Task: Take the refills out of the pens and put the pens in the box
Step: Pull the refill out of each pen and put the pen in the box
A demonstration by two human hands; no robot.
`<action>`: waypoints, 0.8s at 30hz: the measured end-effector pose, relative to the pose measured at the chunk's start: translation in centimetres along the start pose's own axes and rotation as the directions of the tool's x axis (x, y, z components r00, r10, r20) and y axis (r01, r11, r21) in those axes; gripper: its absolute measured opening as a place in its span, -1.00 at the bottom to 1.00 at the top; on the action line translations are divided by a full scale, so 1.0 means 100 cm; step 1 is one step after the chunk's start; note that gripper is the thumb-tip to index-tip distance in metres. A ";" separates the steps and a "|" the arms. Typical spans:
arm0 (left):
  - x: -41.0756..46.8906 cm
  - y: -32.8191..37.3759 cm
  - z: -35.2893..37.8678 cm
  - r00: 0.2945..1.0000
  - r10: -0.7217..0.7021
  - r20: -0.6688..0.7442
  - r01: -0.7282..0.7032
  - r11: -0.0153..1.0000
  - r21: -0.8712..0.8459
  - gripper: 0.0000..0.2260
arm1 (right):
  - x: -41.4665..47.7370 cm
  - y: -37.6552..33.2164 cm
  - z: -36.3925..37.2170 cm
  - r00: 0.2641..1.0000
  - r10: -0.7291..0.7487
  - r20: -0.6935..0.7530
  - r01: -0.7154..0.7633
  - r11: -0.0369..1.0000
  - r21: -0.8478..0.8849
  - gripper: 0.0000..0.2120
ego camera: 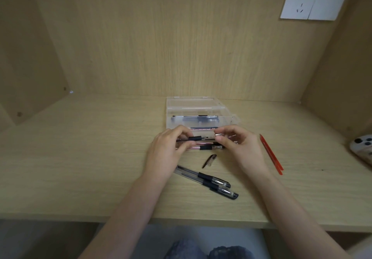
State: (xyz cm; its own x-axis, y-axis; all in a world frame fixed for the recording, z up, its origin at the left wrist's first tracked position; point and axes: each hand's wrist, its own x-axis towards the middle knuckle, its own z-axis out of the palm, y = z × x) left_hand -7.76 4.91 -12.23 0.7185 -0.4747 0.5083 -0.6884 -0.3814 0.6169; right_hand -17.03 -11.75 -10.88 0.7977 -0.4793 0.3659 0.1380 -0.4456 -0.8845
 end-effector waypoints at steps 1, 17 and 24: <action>0.000 0.000 0.000 1.000 -0.001 -0.002 0.001 1.000 -0.002 -0.86 | -0.001 -0.001 0.000 1.000 -0.003 0.007 0.003 1.000 -0.002 -0.83; -0.001 0.003 0.002 0.997 0.007 0.083 -0.003 0.999 -0.040 -0.85 | -0.004 0.004 0.009 0.992 -0.010 0.124 0.023 0.994 -0.110 -0.69; -0.001 0.004 0.001 0.999 -0.003 0.050 0.006 0.998 -0.062 -0.86 | -0.005 0.003 0.005 0.986 -0.053 0.157 0.052 0.999 0.013 -0.88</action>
State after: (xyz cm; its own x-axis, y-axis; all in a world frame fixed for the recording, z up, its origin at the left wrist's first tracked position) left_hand -8.11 4.71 -12.12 0.7149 -0.5124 0.4758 -0.6765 -0.3348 0.6559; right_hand -17.08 -11.28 -11.43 0.8713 -0.3306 0.3627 0.1869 -0.4598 -0.8681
